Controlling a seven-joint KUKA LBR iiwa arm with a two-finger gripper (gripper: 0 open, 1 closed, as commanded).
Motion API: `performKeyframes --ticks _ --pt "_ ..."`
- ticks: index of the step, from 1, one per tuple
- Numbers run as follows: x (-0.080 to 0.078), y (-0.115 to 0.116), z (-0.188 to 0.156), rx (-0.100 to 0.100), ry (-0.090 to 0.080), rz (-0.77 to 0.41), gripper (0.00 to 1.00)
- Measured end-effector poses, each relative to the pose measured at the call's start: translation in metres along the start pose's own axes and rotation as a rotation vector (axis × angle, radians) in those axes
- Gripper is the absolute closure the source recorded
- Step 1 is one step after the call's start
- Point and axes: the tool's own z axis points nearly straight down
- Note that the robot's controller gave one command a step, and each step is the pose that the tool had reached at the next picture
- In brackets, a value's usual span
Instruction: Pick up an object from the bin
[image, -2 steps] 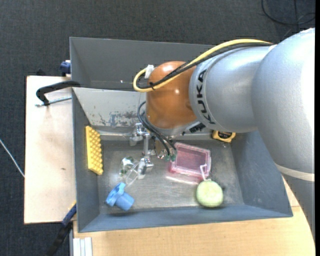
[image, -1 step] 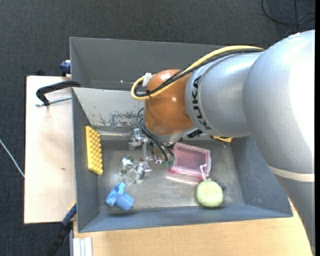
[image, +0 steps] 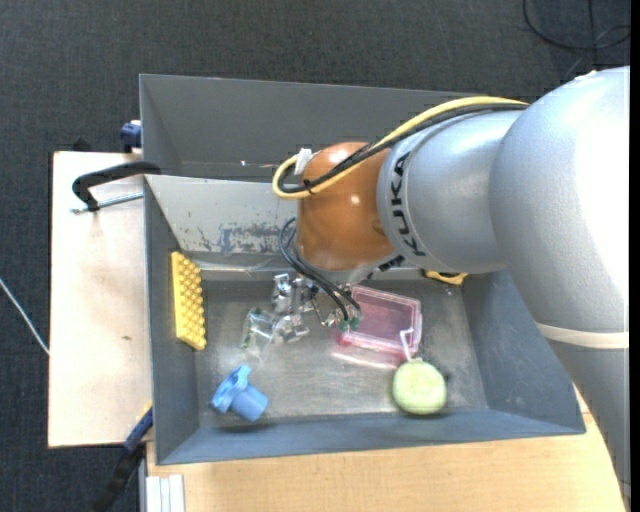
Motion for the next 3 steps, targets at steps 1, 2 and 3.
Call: performKeyframes --ticks 1,2,3 --pt "0.000 0.000 0.000 0.000 -0.001 0.000 1.00" --pt "0.001 0.000 -0.004 0.000 -0.001 0.000 1.00" --pt "0.002 0.000 -0.021 0.001 -0.002 0.000 1.00"
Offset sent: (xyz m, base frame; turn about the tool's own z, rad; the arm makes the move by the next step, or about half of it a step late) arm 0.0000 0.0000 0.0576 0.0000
